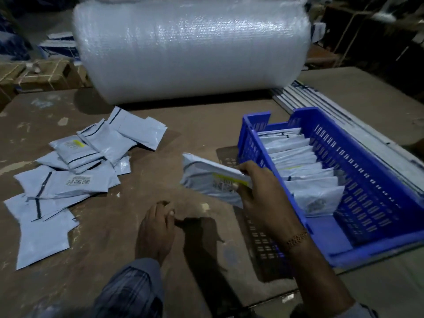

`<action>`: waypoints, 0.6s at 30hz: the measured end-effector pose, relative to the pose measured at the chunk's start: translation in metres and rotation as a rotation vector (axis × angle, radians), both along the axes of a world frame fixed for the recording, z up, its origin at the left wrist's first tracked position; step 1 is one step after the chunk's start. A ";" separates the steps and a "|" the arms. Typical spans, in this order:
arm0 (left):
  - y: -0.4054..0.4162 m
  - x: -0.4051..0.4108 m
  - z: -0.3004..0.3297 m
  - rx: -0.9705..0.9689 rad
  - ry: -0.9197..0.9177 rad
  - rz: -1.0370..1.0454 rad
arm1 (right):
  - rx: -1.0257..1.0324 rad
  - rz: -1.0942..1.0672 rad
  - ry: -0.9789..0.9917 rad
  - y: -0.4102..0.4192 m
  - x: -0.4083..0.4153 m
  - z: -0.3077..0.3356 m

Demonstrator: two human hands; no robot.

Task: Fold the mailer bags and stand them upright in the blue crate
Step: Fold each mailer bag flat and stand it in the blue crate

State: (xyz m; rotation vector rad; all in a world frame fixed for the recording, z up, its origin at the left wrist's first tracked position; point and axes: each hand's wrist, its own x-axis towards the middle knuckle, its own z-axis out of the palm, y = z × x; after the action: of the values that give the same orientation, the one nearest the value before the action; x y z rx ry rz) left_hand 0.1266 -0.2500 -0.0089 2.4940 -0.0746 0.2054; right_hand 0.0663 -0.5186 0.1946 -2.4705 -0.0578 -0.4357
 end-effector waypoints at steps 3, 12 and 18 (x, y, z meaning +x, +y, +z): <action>-0.040 -0.002 -0.008 0.014 0.042 0.029 | -0.003 -0.039 -0.084 -0.049 -0.011 0.021; -0.118 0.009 -0.030 0.206 0.405 0.167 | 0.002 -0.253 0.033 -0.210 -0.028 0.014; -0.125 0.013 -0.035 0.198 0.497 0.189 | -0.103 -0.181 0.448 -0.301 -0.018 -0.022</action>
State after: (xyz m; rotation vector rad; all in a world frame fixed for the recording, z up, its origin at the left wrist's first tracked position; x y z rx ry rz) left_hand 0.1396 -0.3746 -0.0441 2.6728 0.3622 -0.3642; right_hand 0.0487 -0.8192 0.1724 -2.6269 0.3368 0.0560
